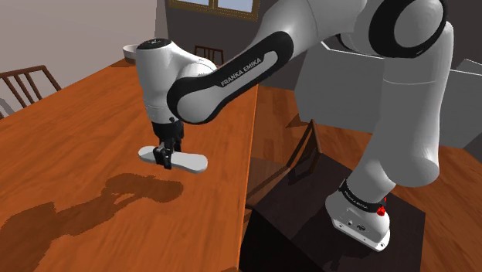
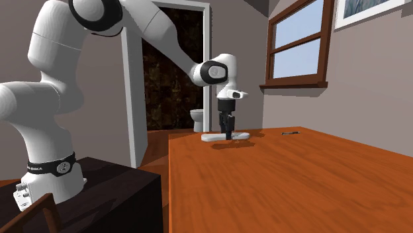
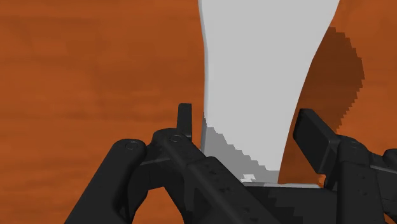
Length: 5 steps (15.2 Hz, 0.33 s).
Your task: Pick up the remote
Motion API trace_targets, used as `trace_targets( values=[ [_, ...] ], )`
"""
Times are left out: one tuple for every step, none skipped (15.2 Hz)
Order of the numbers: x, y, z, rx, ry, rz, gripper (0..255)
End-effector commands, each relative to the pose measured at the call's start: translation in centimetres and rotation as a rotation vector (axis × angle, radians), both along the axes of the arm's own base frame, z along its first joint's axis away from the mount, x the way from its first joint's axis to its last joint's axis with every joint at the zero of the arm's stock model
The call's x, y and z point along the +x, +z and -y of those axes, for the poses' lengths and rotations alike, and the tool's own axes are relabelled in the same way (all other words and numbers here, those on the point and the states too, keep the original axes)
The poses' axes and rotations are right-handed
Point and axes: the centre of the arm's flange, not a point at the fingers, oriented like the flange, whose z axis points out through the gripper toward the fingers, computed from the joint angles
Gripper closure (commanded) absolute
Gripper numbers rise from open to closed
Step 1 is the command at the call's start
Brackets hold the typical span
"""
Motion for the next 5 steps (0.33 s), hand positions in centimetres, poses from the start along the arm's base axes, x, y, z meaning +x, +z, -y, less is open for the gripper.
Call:
trace_targets(
  values=[
    [-0.1, 1.1, 0.0, 0.000, 0.000, 0.000, 255],
    [-0.1, 1.6, 0.0, 0.000, 0.000, 0.000, 255],
    [-0.1, 2.2, 0.0, 0.000, 0.000, 0.000, 255],
    [-0.1, 2.3, 0.0, 0.000, 0.000, 0.000, 255],
    [-0.1, 2.3, 0.0, 0.000, 0.000, 0.000, 255]
  ],
)
